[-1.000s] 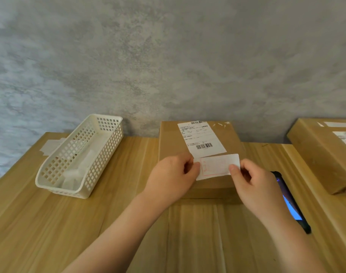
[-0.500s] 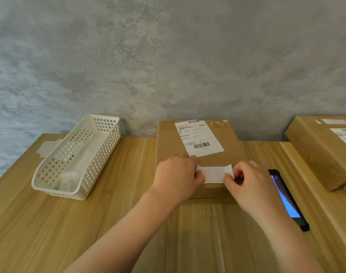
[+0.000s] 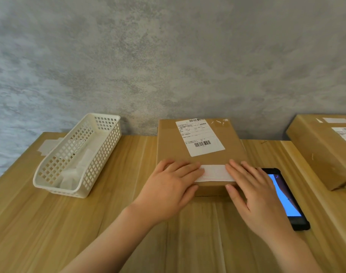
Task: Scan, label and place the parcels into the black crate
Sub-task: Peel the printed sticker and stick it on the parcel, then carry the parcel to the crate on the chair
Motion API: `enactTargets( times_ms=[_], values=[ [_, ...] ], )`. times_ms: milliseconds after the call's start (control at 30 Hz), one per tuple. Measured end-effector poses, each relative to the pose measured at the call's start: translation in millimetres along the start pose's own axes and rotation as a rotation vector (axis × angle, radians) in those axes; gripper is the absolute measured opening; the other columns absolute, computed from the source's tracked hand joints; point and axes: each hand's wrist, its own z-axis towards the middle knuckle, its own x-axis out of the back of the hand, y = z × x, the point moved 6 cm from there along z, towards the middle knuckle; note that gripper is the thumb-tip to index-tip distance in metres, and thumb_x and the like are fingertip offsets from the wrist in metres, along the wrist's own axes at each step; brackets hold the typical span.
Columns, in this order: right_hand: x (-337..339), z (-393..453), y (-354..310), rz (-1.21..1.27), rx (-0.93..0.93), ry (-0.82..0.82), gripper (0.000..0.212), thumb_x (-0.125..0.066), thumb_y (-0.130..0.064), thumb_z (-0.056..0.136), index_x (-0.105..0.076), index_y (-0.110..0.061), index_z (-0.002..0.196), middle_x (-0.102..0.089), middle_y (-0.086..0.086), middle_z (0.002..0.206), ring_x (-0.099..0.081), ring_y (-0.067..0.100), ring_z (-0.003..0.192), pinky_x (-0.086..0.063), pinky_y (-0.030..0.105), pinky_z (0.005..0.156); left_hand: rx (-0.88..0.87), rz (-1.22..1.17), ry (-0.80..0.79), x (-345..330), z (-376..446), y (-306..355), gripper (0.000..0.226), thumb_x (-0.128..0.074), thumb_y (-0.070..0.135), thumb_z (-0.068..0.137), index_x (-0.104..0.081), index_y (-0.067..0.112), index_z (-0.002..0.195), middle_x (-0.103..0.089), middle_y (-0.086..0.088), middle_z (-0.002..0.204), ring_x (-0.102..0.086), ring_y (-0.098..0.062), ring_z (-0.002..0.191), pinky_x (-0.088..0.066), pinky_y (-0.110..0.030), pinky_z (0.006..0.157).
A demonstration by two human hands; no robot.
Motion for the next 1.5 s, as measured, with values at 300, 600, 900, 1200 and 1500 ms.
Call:
enactTargets(
  times_ms=[300, 600, 900, 1200, 1500],
  values=[
    [13.6, -1.5, 35.9, 0.622, -0.610, 0.135, 0.041, -0.044, -0.037, 0.103, -0.049, -0.024, 0.142, -0.052, -0.012, 0.133, -0.046, 0.006, 0.123, -0.036, 0.029, 0.101, 0.589, -0.544, 0.236, 7.4, -34.4, -69.9, 0.035, -0.045, 0.033, 0.102, -0.054, 0.027, 0.136, -0.050, 0.016, 0.135, -0.046, -0.005, 0.128, -0.036, -0.032, 0.110],
    [-19.0, 3.6, 47.9, 1.082, -0.970, 0.073, 0.031, -0.049, -0.026, 0.099, -0.064, -0.028, 0.127, -0.069, -0.004, 0.120, -0.063, 0.017, 0.114, -0.051, 0.036, 0.094, 1.004, -1.035, 0.166, -36.6, -53.0, -84.3, 0.033, -0.039, 0.030, 0.104, -0.061, 0.043, 0.125, -0.068, 0.020, 0.119, -0.060, -0.004, 0.116, -0.043, -0.035, 0.107],
    [-17.5, -3.4, 5.5, 1.627, -1.003, 0.248, 0.035, -0.043, -0.025, 0.103, -0.061, -0.018, 0.133, -0.072, 0.005, 0.119, -0.066, 0.021, 0.114, -0.054, 0.034, 0.089, 0.872, -1.445, 0.326, -20.3, -70.6, -71.0, 0.053, -0.039, 0.057, 0.101, -0.032, 0.041, 0.150, -0.059, 0.017, 0.137, -0.056, -0.005, 0.127, -0.037, -0.041, 0.112],
    [4.1, 25.4, -114.9, 1.734, -0.701, 0.061, 0.047, -0.035, -0.022, 0.101, -0.081, -0.022, 0.095, -0.076, 0.001, 0.104, -0.071, 0.013, 0.098, -0.058, 0.026, 0.082, 0.788, -1.473, 0.619, 69.4, -152.4, -105.6, 0.040, -0.032, 0.036, 0.108, -0.045, 0.035, 0.145, -0.057, 0.006, 0.142, -0.054, -0.015, 0.131, -0.038, -0.044, 0.113],
    [-58.6, 34.0, -387.3, 1.812, -0.486, -0.273, 0.029, -0.067, -0.047, 0.069, -0.082, -0.030, 0.087, -0.077, -0.002, 0.101, -0.073, 0.011, 0.091, -0.060, 0.025, 0.068, 0.909, -1.102, 0.880, 183.9, -397.6, -199.5, 0.036, -0.037, 0.021, 0.108, -0.055, 0.029, 0.138, -0.061, -0.004, 0.135, -0.056, -0.023, 0.127, -0.047, -0.041, 0.106]
  ],
)
